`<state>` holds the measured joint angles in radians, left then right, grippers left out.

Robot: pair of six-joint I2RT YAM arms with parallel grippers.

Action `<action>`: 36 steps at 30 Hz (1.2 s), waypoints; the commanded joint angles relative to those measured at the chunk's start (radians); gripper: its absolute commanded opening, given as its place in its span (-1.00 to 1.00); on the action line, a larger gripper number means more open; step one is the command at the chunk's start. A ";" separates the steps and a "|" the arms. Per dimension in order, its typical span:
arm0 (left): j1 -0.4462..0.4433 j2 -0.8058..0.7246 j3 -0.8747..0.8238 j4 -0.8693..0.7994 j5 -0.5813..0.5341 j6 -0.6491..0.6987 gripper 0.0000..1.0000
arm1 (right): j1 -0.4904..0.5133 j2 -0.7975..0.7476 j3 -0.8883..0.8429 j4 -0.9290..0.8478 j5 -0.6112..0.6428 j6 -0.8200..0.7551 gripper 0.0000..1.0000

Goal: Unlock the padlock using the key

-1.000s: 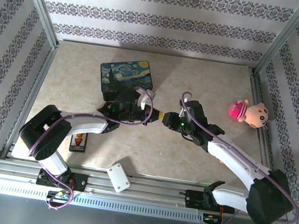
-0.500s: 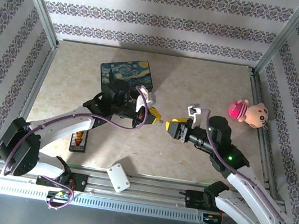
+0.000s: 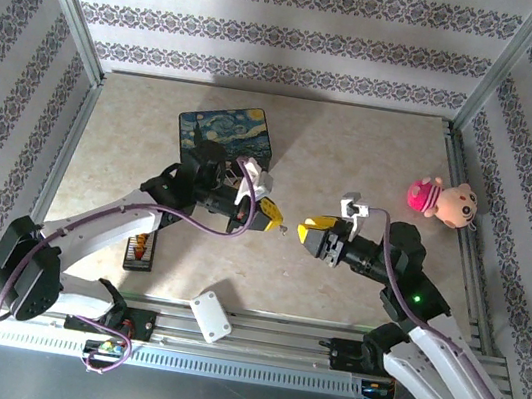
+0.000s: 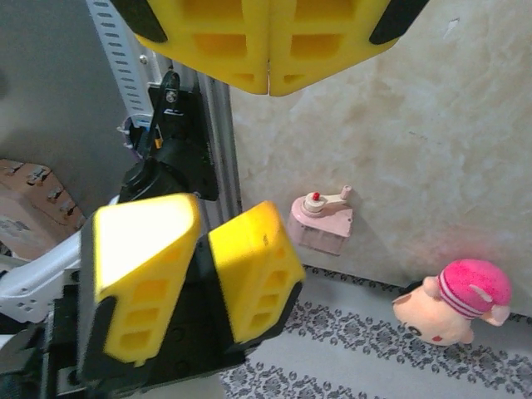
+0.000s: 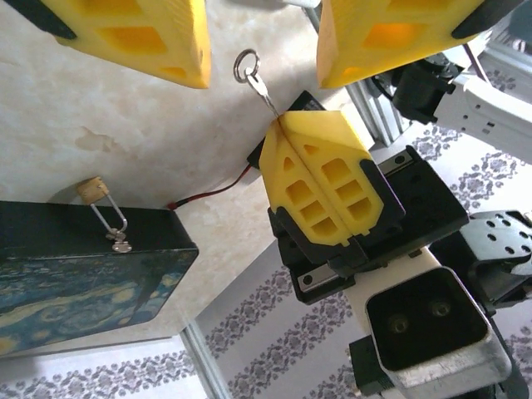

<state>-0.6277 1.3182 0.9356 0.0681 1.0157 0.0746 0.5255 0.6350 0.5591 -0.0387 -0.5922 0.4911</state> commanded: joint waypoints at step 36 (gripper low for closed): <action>0.010 -0.024 0.004 0.214 0.004 -0.140 -1.00 | 0.021 0.150 0.016 0.204 -0.162 0.046 -0.58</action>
<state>-0.6270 1.3052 0.9356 0.2260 1.0130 -0.0471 0.5350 0.7891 0.5591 0.1249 -0.7326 0.5438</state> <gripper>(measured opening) 0.045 0.215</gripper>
